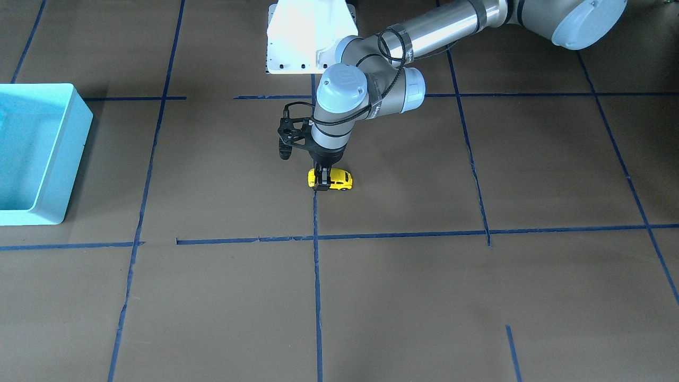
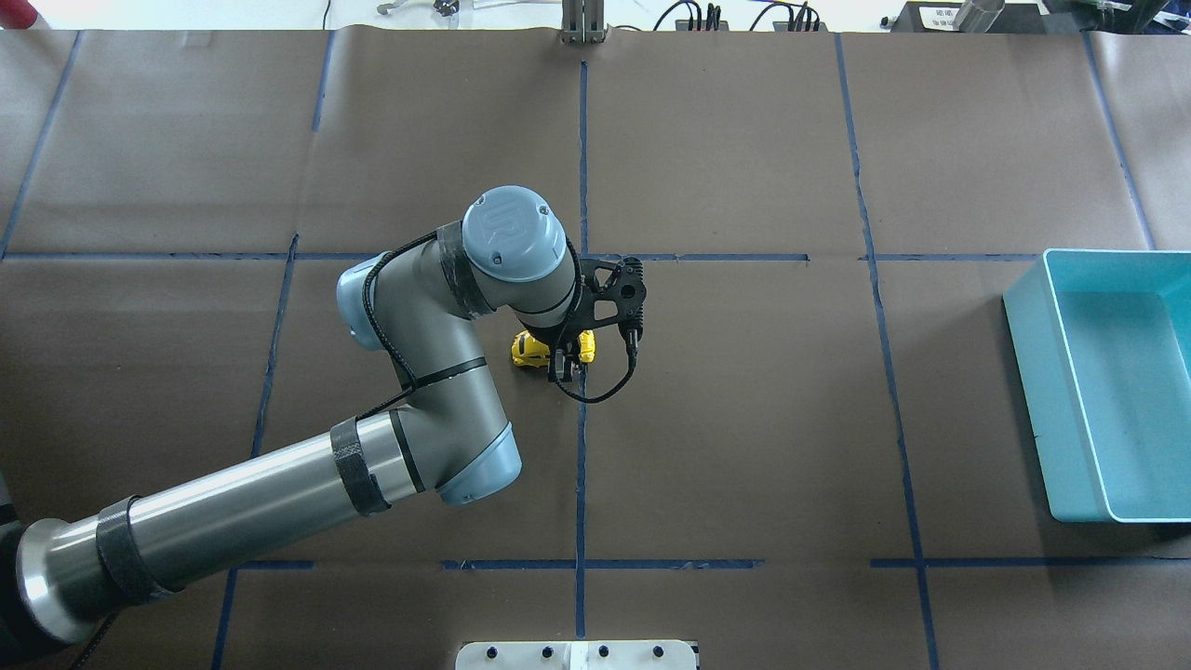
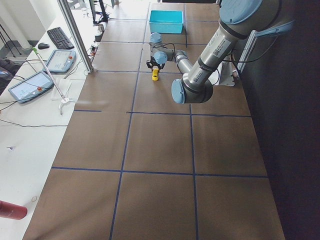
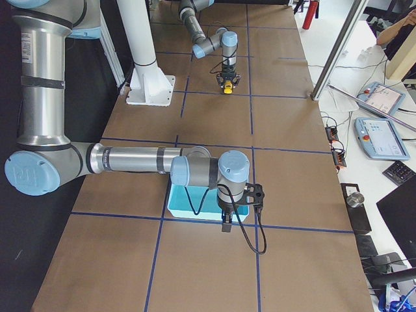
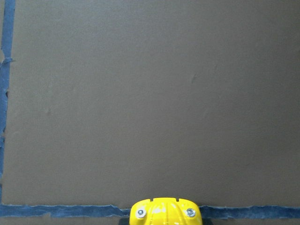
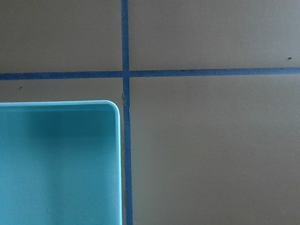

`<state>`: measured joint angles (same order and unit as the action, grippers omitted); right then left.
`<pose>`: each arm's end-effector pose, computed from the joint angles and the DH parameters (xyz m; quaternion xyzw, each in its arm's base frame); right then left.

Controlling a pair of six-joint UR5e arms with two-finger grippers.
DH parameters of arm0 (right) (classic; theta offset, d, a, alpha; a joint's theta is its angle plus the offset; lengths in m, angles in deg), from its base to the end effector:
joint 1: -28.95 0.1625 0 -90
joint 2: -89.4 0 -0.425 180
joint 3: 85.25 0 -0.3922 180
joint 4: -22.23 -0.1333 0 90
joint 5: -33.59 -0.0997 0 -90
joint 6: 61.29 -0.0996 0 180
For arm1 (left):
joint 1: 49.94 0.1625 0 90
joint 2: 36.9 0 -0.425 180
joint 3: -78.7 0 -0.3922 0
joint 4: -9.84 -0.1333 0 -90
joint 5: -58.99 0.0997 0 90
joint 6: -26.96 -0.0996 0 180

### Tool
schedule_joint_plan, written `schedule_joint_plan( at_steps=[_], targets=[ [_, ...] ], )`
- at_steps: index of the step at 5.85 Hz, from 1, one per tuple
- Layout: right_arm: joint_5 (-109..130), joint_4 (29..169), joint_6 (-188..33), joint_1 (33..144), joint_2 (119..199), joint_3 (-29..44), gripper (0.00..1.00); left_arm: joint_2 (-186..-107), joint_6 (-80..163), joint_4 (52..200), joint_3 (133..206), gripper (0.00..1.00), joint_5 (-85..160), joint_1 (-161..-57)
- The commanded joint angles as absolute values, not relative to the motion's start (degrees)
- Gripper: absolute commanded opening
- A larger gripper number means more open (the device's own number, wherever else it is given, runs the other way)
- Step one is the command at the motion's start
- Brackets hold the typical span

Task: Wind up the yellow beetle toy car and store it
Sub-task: 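Keep dragging the car backward toward the left arm's base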

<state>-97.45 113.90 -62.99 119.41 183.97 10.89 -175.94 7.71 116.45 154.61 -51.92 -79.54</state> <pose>0.0716 -0.4572 0.6507 -0.0046 -0.3505 0.0180 0.9364 0.6275 -0.4689 0.1962 0.3430 0.3033 0.6277 0.6295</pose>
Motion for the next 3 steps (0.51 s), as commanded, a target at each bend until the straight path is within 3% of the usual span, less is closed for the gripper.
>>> schedule_joint_plan(
  at_steps=[1,3],
  targets=[
    [-97.4,113.9,-63.0,119.4,184.0,10.7,1.00,-175.0,7.7,116.6,155.0,0.03,-52.6,-79.6],
    [-97.4,113.9,-63.0,119.4,184.0,10.7,1.00,-174.3,7.7,116.6,155.3,0.03,-52.7,-79.7]
  ],
)
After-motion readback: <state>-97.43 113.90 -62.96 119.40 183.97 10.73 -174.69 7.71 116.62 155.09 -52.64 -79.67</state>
